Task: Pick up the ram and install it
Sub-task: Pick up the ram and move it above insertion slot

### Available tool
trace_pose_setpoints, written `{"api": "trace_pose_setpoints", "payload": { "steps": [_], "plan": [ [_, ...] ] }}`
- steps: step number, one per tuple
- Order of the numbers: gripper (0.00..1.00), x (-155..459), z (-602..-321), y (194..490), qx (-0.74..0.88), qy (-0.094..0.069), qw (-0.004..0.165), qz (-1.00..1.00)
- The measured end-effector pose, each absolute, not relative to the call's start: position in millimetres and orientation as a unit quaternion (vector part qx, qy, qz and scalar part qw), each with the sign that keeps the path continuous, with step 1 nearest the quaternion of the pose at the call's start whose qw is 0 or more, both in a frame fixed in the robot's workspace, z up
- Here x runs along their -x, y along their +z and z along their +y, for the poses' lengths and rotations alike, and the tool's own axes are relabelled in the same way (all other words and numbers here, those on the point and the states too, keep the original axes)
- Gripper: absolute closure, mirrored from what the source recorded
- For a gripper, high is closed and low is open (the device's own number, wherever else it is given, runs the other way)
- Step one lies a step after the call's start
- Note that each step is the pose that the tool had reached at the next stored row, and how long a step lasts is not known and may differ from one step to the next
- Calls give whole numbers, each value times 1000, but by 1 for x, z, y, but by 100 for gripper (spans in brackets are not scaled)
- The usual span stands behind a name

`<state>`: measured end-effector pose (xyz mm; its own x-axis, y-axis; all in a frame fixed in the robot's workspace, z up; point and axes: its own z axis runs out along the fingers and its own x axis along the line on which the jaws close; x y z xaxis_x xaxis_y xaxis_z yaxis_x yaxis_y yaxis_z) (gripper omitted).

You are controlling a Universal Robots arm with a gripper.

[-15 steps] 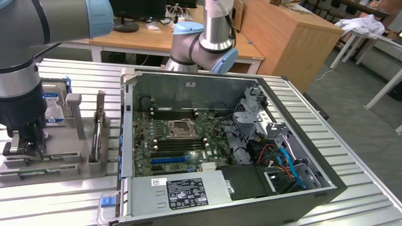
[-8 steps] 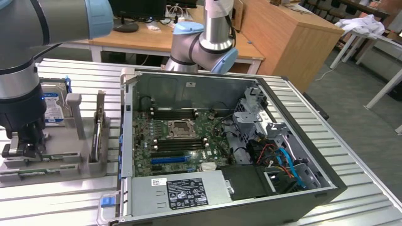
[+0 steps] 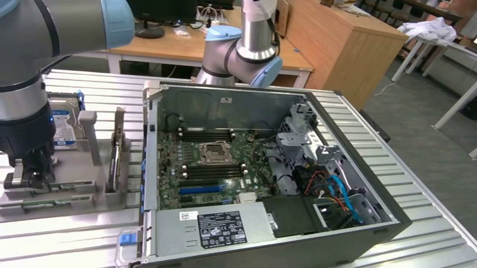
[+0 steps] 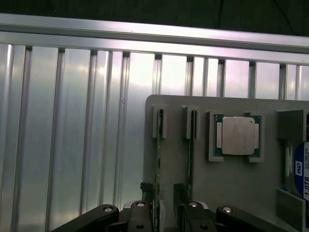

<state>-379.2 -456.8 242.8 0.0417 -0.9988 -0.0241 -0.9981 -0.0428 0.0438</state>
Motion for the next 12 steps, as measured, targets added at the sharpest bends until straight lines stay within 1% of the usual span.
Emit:
{"api": "trace_pose_setpoints", "payload": {
  "steps": [12],
  "plan": [
    [69,379,-457,236,-722,-24,7,-692]
  ]
}}
